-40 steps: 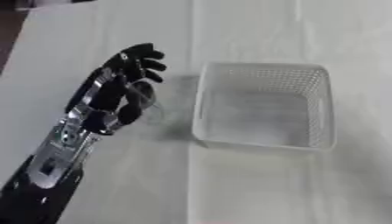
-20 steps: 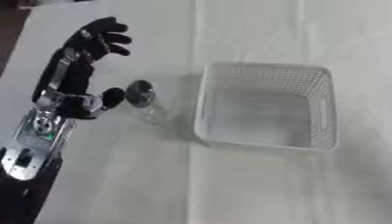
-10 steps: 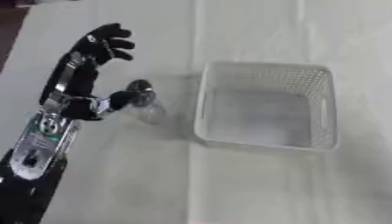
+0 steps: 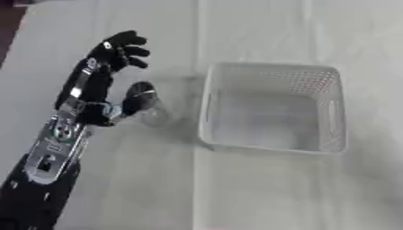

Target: Pick up objects on the table and place them in the box.

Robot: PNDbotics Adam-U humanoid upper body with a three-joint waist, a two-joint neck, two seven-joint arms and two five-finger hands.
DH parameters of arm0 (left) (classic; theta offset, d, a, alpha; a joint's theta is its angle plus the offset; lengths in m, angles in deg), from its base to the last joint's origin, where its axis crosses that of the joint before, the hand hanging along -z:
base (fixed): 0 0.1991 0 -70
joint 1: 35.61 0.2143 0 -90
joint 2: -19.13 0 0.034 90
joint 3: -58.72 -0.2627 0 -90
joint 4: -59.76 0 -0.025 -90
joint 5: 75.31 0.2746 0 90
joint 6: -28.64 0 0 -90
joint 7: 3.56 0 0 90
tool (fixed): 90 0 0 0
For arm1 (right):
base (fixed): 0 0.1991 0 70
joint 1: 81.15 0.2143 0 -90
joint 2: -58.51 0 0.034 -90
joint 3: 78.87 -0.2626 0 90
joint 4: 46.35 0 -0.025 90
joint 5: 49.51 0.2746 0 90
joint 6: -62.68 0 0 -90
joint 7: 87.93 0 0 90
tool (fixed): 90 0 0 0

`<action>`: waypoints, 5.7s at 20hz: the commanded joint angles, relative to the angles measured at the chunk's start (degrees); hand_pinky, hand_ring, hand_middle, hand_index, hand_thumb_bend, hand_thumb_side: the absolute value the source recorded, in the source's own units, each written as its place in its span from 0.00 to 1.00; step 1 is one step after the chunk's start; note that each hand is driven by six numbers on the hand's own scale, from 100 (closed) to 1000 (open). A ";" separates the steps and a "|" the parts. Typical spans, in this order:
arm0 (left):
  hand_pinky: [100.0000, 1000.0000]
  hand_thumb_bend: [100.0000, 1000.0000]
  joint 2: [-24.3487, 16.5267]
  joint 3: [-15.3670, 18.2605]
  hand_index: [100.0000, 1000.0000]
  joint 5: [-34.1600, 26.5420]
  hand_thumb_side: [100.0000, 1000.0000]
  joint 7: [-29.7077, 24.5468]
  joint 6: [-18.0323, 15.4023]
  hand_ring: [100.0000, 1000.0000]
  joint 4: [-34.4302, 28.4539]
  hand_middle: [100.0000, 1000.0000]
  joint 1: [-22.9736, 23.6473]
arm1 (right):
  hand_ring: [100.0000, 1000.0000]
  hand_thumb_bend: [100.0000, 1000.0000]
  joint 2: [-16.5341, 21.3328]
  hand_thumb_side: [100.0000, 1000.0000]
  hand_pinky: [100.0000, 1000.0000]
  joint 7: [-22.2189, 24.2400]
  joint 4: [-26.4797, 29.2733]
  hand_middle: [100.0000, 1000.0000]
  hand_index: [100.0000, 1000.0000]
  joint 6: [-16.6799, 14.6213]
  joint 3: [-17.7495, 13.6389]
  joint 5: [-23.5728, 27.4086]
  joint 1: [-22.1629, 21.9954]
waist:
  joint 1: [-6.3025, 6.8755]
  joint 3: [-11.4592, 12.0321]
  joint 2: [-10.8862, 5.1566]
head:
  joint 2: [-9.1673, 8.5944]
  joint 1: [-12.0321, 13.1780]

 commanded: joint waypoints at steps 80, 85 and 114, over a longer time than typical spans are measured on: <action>0.00 0.00 0.71 0.69 0.08 11.19 0.25 14.68 8.33 0.00 -3.52 0.00 0.38 | 0.35 0.00 0.72 0.95 0.20 7.83 0.76 0.66 0.41 -3.66 -0.13 2.67 2.07 | 1.13 -1.42 -1.30 | -0.01 -0.65; 0.00 0.00 -1.46 1.44 0.39 13.81 0.12 14.23 5.89 0.13 -5.55 0.21 0.90 | 0.35 0.00 0.83 0.96 0.20 7.86 0.76 0.65 0.40 -3.70 -0.18 2.75 2.10 | 1.05 -1.22 -1.51 | -0.01 -0.86; 0.40 0.63 -22.90 -0.30 0.76 44.03 0.70 -11.08 1.08 0.57 -14.32 0.63 2.62 | 0.33 0.00 1.48 0.95 0.19 9.07 0.76 0.64 0.37 -3.52 0.20 2.57 1.50 | 1.74 -0.84 -1.72 | -0.01 -0.99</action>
